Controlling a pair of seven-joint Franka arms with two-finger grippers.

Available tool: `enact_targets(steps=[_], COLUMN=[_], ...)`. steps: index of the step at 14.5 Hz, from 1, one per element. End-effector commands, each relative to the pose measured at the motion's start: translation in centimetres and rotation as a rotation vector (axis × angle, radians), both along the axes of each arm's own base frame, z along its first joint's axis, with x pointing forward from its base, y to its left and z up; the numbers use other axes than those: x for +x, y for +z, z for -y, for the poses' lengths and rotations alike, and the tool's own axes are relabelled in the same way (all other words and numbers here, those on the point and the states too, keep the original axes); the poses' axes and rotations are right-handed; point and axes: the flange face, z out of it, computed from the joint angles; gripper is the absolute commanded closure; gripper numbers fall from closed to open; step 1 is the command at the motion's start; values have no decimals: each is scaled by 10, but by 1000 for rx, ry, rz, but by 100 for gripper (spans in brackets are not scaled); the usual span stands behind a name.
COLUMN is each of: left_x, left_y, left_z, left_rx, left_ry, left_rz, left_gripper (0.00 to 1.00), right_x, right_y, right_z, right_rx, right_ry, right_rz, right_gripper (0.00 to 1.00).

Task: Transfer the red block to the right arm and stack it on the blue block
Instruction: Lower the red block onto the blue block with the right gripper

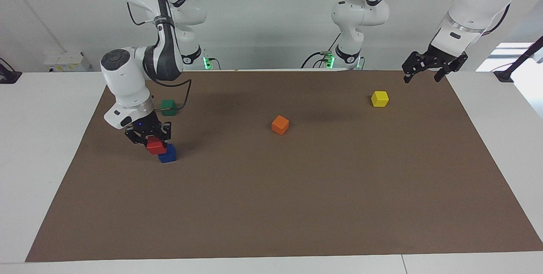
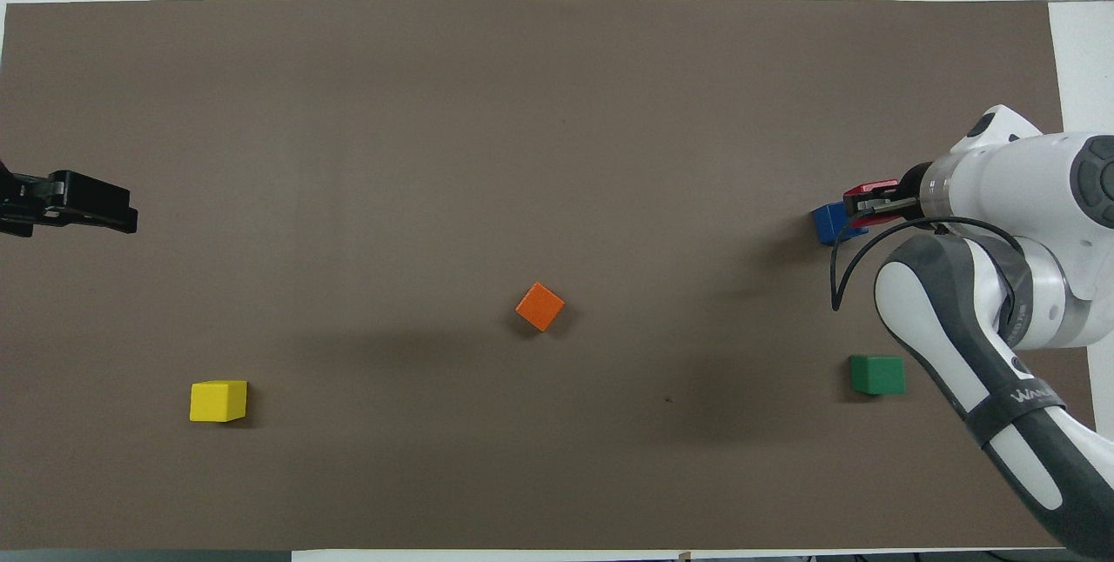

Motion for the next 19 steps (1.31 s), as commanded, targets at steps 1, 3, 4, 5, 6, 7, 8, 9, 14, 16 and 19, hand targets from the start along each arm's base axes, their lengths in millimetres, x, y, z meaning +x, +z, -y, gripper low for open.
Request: enact_targets(steps=[1, 3, 4, 5, 6, 7, 8, 9, 14, 16, 19], left_x=[-3, -4, -3, -3, -3, -2, -2, -2, 2, 1, 1], left_y=[-17, -17, -17, -17, -17, -17, -16, -16, -15, -15, -15], left_z=[10, 9, 6, -1, -5, -4, -4, -5, 6, 6, 0], left_rx=[2, 2, 2, -3, -9, -9, -9, -9, 4, 3, 1], left_ry=[-39, -36, -34, -72, -127, -129, -124, -123, 22, 24, 38], left_rz=[-30, -32, -30, -31, -32, -28, -25, -25, 1, -1, -2], left_gripper=[0, 0, 0, 0, 0, 0, 0, 0, 0, 0, 0], right_x=[1, 2, 3, 4, 4, 5, 5, 5, 4, 2, -5], right_y=[-4, -8, -10, -11, -14, -14, -16, -17, -23, -26, -31], right_z=[0, 0, -1, -3, -11, -15, -15, -15, -15, -15, -13], right_rx=[-1, -2, -2, -2, -2, -1, -1, -2, -2, -2, -3], right_ry=[-10, -6, -4, -3, 11, 14, 16, 19, 19, 19, 17], right_rz=[24, 19, 28, 33, 30, 30, 27, 25, 15, 7, -8], right_gripper=[100, 100, 100, 100, 100, 100, 100, 100, 100, 100, 100])
